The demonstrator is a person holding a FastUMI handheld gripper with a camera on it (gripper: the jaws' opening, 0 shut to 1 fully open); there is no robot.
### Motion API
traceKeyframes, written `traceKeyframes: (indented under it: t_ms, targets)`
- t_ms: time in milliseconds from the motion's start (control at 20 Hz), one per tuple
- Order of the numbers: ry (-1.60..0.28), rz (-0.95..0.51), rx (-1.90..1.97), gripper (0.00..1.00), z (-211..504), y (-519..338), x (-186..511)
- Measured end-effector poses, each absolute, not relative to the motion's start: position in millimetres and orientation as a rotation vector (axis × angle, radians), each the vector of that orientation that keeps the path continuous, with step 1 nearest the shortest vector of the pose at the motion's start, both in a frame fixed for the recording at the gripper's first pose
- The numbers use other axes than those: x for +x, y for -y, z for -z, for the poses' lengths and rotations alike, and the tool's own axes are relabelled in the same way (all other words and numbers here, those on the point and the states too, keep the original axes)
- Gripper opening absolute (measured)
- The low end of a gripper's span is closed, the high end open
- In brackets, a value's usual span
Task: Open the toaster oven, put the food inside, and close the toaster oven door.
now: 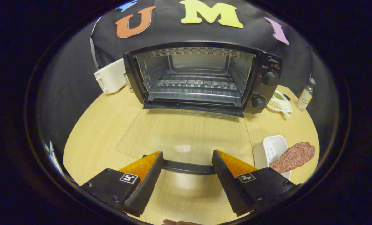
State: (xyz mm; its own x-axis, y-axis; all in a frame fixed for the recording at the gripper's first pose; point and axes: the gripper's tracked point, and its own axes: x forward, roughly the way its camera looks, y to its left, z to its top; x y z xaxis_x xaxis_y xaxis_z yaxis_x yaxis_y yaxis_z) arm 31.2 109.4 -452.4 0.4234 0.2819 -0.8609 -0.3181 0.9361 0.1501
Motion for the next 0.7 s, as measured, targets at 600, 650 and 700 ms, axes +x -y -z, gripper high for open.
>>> traceKeyframes:
  t_ms: [600, 650, 700]
  targets:
    - [-0.995, -0.408, -0.039, 0.99, 373, 11, 25]
    - [-0.982, -0.402, -0.041, 0.99, 367, 25, 29]
    - [-0.969, -0.389, -0.047, 0.99, 363, 40, 34]
